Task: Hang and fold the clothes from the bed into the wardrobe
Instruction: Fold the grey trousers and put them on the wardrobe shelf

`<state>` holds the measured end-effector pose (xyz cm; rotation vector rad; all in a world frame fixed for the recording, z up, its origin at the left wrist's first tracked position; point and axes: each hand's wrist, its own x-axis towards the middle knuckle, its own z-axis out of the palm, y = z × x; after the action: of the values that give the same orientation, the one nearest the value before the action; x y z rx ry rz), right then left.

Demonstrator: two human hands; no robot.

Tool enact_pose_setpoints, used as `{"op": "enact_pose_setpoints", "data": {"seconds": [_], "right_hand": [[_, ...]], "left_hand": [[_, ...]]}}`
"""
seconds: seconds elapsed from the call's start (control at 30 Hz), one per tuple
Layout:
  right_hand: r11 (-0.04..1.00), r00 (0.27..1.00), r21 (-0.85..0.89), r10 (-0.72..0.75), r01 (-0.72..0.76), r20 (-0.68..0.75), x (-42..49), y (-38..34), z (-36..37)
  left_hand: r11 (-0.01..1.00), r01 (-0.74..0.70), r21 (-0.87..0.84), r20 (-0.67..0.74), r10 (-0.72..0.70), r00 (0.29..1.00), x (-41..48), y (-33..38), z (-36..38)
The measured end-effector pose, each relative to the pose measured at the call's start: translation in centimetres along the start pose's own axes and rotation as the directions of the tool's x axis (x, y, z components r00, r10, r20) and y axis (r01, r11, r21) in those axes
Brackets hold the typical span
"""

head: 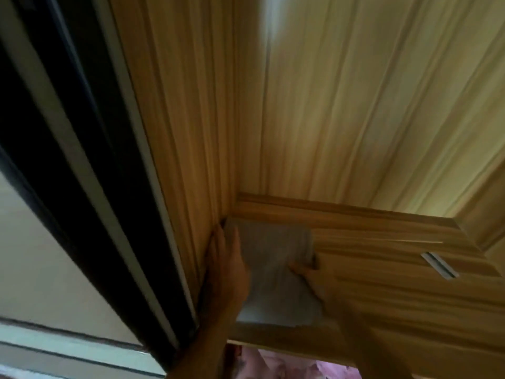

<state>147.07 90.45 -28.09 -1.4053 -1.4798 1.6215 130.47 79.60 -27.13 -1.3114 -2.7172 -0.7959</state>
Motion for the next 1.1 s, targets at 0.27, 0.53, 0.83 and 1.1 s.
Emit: {"op": "enact_pose_setpoints", "data": {"seconds": [0.27, 0.53, 0.83, 1.1], "right_hand": [[0.295, 0.765, -0.796, -0.572, 0.529, 0.296, 3.2, 1.7, 2.0], [0.299, 0.818, -0.798, -0.437, 0.523, 0.373, 6.1, 4.4, 3.4], [0.277, 0.846, -0.805, -0.282, 0.524, 0.453, 3.9, 1.4, 2.0], [0.477, 0.950, -0.825, -0.216, 0.304, 0.225, -1.9, -3.1, -5.0]], "left_hand": [[0.964, -0.118, 0.238, 0.183, 0.074, 0.980, -1.5, -2.9, 5.5], [0.921, -0.134, 0.367, 0.224, 0.052, 0.973, 0.2, -1.9, 6.6], [0.865, -0.193, 0.463, 0.388, -0.002, 0.922, 0.0, 1.7, 3.1], [0.963, -0.256, 0.087, 0.398, 0.202, 0.895, 1.4, 8.1, 0.9]]}}
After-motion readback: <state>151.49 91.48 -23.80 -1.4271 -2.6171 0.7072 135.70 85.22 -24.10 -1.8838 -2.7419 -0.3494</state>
